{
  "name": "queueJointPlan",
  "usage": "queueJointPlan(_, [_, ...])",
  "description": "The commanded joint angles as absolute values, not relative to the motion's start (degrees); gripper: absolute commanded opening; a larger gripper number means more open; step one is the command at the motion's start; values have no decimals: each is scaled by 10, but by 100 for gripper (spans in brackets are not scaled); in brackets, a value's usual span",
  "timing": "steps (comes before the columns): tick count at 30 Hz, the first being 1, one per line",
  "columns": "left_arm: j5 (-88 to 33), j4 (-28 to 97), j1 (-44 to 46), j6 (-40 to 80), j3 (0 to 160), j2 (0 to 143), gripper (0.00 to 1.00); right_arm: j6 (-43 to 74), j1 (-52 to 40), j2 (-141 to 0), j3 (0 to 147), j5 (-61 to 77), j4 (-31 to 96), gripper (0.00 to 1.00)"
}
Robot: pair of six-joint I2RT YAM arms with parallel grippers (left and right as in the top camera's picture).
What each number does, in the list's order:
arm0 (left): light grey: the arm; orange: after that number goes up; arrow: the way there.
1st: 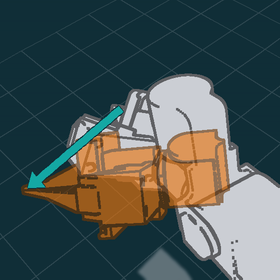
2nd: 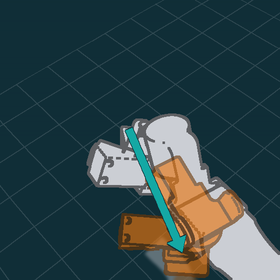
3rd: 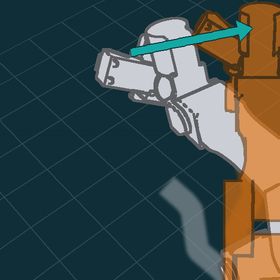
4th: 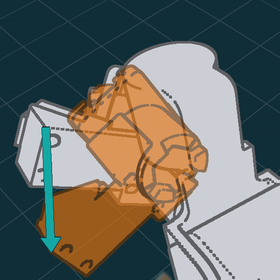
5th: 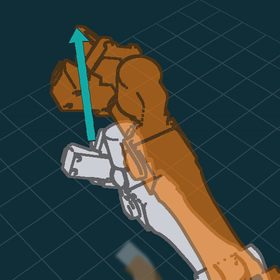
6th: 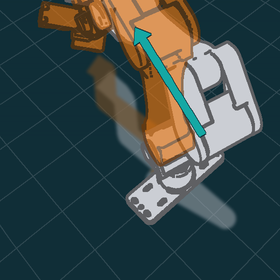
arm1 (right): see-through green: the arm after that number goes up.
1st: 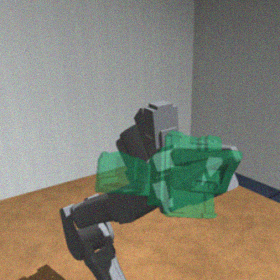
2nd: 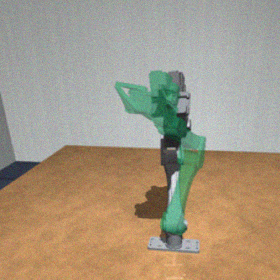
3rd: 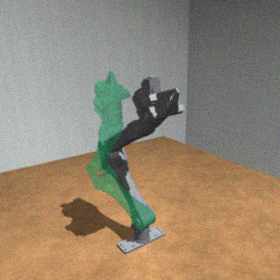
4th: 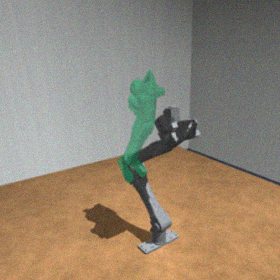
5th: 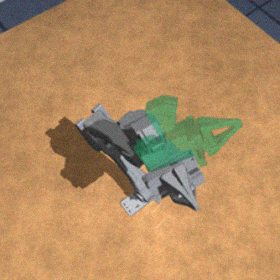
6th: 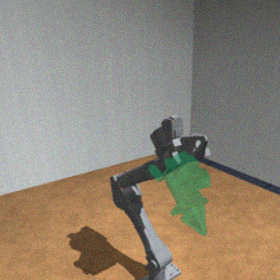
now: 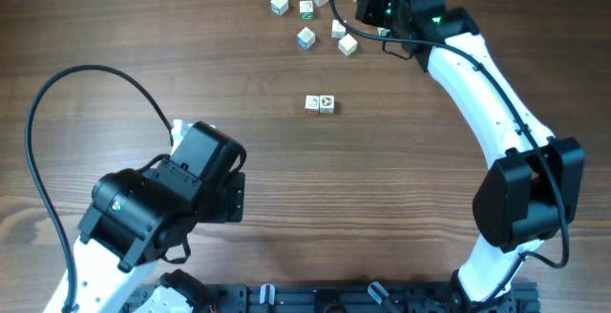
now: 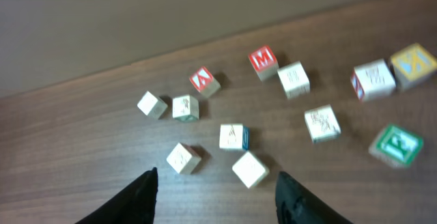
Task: Form a horizontal line
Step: 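Raise the right gripper and move it back to the cluster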
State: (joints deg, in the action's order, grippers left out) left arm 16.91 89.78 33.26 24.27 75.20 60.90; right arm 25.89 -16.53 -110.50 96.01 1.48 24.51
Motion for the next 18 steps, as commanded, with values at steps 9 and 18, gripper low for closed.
queueJointPlan(9, [178,896,330,242,749,609,100,187,-145,-1185,1027,17,209,58])
queueJointPlan(18, [178,896,330,242,749,609,100,149,-138,-1347,1229,11,294,61])
